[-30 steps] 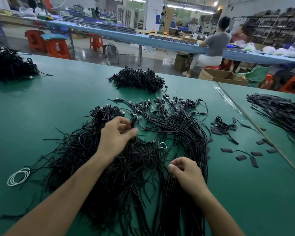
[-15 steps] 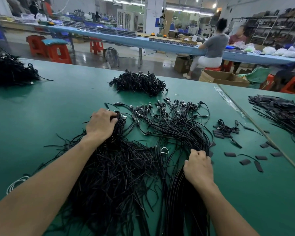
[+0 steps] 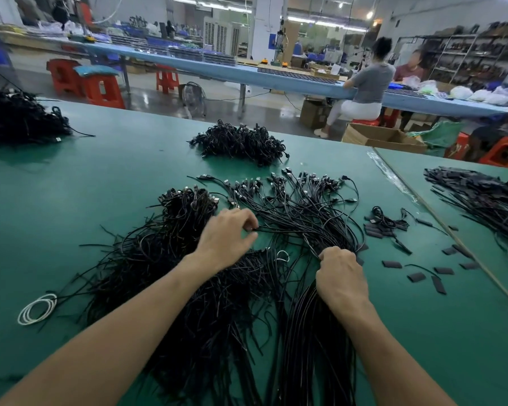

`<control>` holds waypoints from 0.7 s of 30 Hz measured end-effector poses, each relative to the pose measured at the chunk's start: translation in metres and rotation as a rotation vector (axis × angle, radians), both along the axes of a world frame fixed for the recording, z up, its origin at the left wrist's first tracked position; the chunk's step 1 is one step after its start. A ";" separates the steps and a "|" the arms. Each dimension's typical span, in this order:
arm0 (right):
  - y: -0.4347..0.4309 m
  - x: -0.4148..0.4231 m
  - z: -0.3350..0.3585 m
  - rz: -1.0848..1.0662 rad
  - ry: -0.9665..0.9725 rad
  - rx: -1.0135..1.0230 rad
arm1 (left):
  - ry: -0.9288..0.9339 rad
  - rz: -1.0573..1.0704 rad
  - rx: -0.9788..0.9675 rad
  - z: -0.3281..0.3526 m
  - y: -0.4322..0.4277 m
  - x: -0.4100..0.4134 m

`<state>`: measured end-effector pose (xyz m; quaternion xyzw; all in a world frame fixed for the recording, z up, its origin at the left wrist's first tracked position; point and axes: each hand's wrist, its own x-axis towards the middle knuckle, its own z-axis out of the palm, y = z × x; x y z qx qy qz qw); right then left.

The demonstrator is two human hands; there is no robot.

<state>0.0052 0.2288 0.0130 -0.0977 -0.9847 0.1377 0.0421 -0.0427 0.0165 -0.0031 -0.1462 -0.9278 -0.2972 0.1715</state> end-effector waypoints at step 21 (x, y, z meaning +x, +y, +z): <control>0.001 0.050 0.030 0.308 0.407 -0.511 | 0.230 0.067 0.223 -0.006 0.015 0.025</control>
